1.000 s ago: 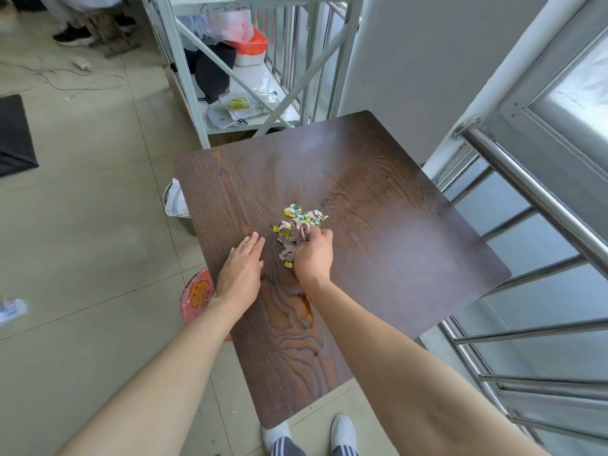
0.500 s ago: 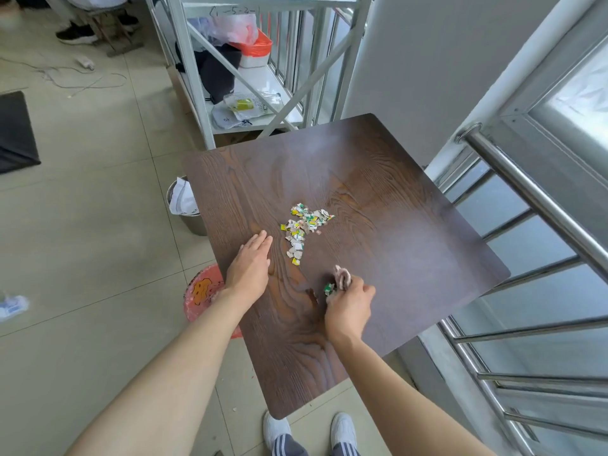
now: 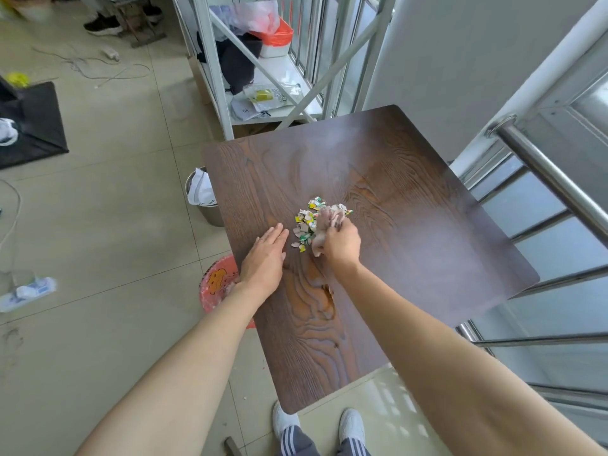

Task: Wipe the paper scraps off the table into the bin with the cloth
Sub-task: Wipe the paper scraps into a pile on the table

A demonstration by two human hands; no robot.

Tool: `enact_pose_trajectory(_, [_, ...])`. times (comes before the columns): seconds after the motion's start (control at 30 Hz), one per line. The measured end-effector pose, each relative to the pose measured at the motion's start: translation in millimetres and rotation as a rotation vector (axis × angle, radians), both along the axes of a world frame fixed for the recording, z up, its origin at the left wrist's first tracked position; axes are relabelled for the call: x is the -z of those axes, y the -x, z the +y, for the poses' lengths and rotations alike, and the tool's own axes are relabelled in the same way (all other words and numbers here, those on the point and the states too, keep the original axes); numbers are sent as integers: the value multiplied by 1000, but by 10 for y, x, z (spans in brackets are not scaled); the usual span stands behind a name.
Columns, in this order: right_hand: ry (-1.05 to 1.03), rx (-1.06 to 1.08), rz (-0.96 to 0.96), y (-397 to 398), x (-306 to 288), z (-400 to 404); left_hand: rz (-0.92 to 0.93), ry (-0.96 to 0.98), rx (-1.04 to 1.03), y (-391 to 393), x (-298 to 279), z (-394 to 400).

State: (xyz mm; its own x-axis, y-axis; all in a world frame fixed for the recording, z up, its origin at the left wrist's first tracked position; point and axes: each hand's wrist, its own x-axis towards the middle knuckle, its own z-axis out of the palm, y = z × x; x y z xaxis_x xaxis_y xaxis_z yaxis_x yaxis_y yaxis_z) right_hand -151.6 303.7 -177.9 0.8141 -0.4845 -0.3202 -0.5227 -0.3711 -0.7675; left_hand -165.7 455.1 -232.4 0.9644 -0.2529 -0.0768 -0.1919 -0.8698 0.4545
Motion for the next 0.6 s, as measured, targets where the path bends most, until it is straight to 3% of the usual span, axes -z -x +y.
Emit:
enact_pose_trajectory(0.2, [-125, -183, -10, 366, -178, -564, 32, -7, 0, 7, -60, -16])
enact_pose_trajectory(0.43, [-284, -660, 196, 704, -253, -642, 82, -21, 5, -4, -122, -23])
enact_pose_trajectory(0.5, [-125, -808, 245, 786, -168, -620, 90, -27, 3, -1, -125, -37])
enact_pose_trajectory(0.6, [341, -851, 166, 896, 14, -597, 97, -34, -1, 4, -134, -45])
